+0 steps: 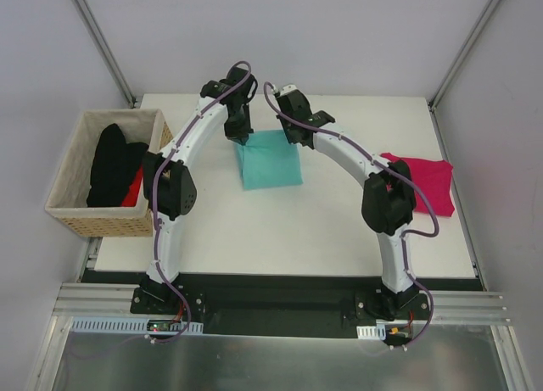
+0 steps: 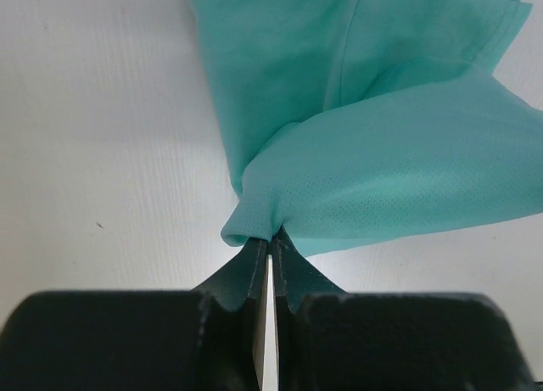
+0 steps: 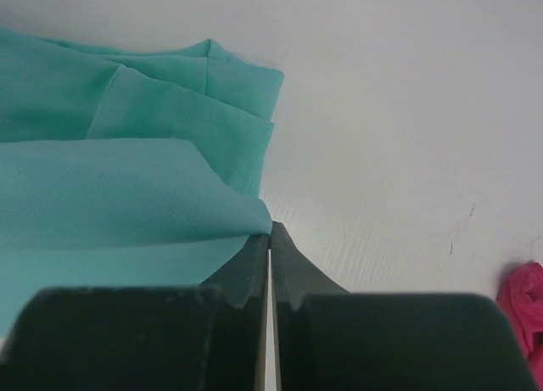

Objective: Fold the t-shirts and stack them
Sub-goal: Fold the long partially folded tshirt into a neat square

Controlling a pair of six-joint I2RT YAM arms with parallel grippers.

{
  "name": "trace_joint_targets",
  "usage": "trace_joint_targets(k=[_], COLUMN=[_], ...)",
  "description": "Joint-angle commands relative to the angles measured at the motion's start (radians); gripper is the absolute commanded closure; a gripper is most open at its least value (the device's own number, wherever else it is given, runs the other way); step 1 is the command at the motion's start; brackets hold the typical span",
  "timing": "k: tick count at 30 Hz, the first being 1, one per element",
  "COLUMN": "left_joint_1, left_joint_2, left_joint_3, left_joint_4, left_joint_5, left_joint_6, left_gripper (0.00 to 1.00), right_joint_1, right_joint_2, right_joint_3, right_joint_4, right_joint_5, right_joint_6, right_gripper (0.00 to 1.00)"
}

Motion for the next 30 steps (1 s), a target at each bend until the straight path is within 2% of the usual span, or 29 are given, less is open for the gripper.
trace_joint_targets(k=[1, 12, 20, 21, 22, 24, 27, 30], left_joint_1=[0.019, 0.036, 0.045, 0.045, 0.047, 0.047, 0.048, 0.048], left_joint_2=[0.001, 0.039, 0.028, 0.027, 0.022, 0.017, 0.011, -0.004], left_joint_3=[-0.044, -0.031, -0.034, -0.035, -0.038, -0.045, -0.052, -0.063], left_joint_4=[0.012, 0.040, 0.043, 0.045, 0.043, 0.045, 0.043, 0.043], left_joint_5=[-0.035, -0.038, -0.044, -0.044, -0.046, -0.052, -0.057, -0.057], left_joint_6=[0.030, 0.017, 0.010, 0.012, 0.012, 0.010, 0.009, 0.000], left_gripper=[1.00, 1.00, 0.91, 0.91, 0.83, 0.77, 0.62, 0.59], right_joint_1=[-0.024, -0.063, -0.083, -0.084, -0.084, -0.086, -0.087, -0.090], right_joint_2=[0.014, 0.117, 0.184, 0.192, 0.204, 0.210, 0.210, 0.195], right_joint_3=[0.032, 0.121, 0.214, 0.236, 0.245, 0.248, 0.243, 0.236], right_joint_4=[0.070, 0.074, 0.073, 0.068, 0.062, 0.061, 0.062, 0.062], right_joint_5=[-0.040, -0.111, -0.149, -0.145, -0.145, -0.137, -0.129, -0.116], right_joint_6=[-0.016, -0.009, -0.009, -0.009, -0.007, -0.009, -0.015, -0.026], right_gripper=[0.99, 0.99, 0.99, 0.88, 0.79, 0.62, 0.54, 0.53])
